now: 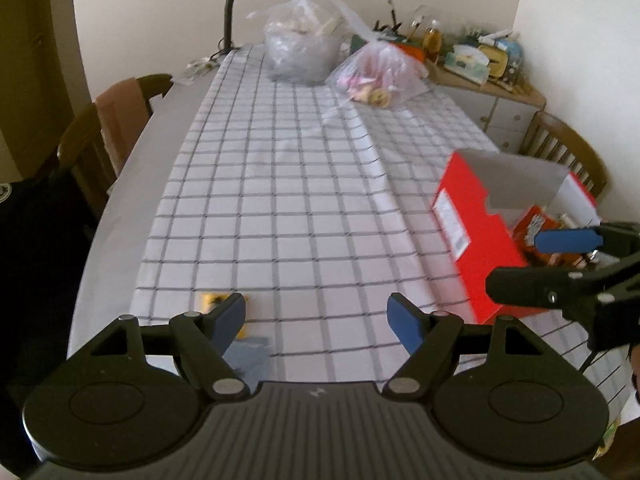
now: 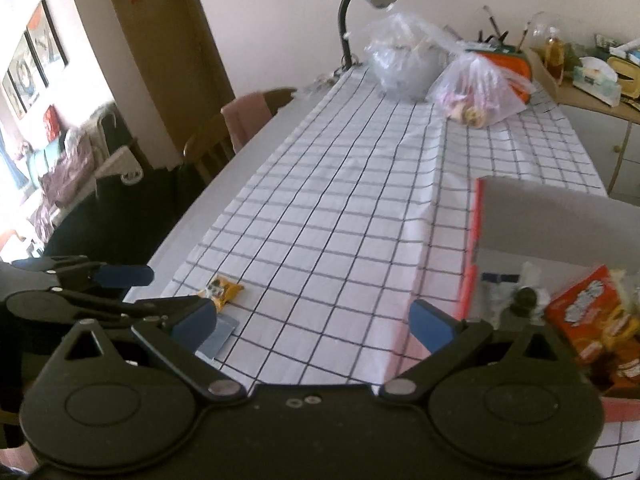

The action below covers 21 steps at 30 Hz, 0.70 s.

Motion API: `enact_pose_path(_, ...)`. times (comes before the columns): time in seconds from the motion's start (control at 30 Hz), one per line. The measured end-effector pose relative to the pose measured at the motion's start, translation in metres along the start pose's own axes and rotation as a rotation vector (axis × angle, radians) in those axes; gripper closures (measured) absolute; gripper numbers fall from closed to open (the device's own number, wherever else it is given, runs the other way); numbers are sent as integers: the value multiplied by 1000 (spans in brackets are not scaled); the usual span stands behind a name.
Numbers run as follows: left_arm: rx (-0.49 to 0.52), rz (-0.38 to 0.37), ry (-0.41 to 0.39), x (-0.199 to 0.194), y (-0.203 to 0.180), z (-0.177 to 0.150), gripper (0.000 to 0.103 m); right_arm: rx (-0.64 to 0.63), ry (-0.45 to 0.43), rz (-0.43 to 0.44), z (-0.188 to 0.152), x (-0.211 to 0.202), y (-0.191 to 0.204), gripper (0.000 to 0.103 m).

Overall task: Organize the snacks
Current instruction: 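Move both tools back over the yellow packet and blue-grey packet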

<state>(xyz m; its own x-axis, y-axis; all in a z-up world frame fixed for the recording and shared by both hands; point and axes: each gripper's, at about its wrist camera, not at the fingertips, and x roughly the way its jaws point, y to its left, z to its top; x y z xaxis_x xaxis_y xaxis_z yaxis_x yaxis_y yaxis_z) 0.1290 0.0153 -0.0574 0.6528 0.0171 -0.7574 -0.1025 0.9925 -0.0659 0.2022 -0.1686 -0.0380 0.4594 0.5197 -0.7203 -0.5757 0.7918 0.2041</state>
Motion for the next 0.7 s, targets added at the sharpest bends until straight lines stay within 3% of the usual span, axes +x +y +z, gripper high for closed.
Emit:
enact_pose_path(0.17, 3, 38, -15, 4, 29, -15, 25, 5, 36, -1, 3, 26, 22, 1)
enact_pose_path(0.7, -66, 26, 91, 43, 92, -41, 25, 17, 195, 0, 27, 131, 71, 3)
